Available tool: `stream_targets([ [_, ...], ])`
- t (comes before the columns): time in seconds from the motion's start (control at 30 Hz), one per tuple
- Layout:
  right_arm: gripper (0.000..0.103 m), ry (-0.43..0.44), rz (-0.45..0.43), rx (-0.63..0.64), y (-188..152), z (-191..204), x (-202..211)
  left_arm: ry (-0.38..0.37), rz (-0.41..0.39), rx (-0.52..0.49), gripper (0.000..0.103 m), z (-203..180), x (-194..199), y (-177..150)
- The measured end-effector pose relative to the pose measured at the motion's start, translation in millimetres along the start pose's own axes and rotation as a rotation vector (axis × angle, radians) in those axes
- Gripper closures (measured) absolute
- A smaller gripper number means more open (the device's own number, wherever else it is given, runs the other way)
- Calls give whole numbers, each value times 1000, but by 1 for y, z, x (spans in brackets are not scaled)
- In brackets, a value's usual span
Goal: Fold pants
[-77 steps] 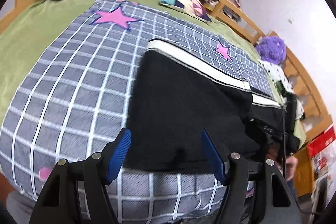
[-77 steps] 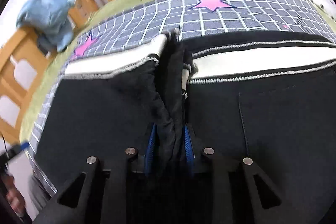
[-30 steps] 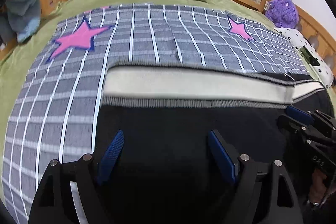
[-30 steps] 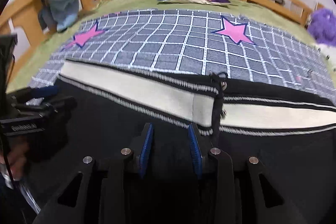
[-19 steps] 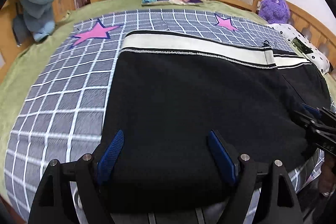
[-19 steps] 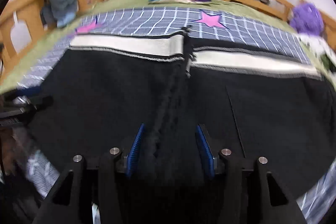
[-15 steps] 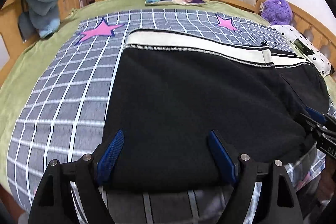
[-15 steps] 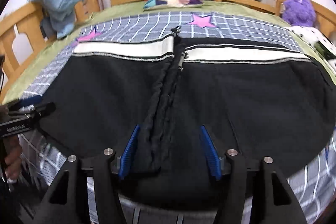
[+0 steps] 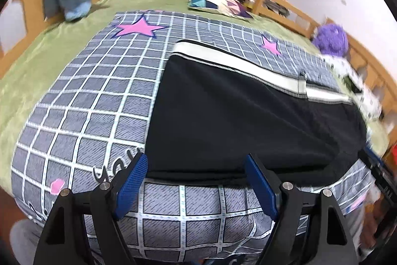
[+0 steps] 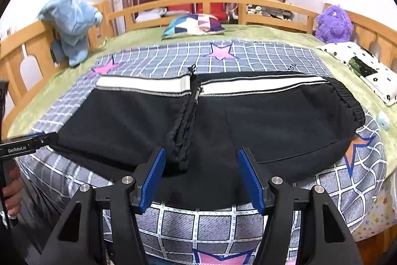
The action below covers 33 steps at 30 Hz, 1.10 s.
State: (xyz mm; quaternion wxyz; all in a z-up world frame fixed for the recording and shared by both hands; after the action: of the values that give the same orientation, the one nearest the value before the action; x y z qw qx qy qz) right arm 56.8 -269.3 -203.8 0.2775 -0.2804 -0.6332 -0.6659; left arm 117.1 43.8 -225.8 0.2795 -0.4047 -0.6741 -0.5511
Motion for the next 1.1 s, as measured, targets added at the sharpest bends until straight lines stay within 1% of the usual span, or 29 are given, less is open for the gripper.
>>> stream_targets([
  [0.03,42,7,1,-7,1,-2,1,-20,0,27,27,6,0,2],
  [0.1,42,23,19,-14,1,-4,2,-54,4,75,28,17,-2,6],
  [0.17,42,21,37,-12,1,-6,1,-68,12,106,28,24,-7,9],
  [0.2,42,21,43,-11,1,-7,-1,-73,20,119,30,26,-12,11],
  [0.27,42,28,54,-21,1,-10,-3,-74,39,120,31,26,-22,12],
  [0.37,42,31,65,-43,0,-14,-8,-36,66,140,32,31,-43,11],
  [0.43,42,27,72,-48,-1,-16,-13,-41,76,160,34,36,-51,9],
  [0.5,42,22,84,-53,-2,-17,-19,-36,52,152,34,35,-51,9],
  [0.6,42,23,106,-60,-4,-18,-27,-23,48,136,34,33,-53,11],
  [0.73,42,22,142,-65,-5,-15,-37,-29,45,147,34,34,-54,13],
  [0.9,42,-17,165,-63,-7,-12,-41,-50,49,141,35,35,-54,12],
  [1.1,34,-48,170,-108,-2,-16,-38,-76,54,129,35,36,-54,11],
])
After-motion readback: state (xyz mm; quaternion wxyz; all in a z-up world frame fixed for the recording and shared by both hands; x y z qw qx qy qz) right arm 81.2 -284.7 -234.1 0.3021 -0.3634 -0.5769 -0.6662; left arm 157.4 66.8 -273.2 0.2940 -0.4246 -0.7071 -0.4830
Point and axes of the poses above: each gripper's, at about its wrist camera, not at the fingertips, and x roughly against the way its jaws point, z to its left, y to its top, the point moved 5 cm from there along -x, roughly the way its jaws point, and after that the axes turned 7 degrees about z, right-handed, at the moved point
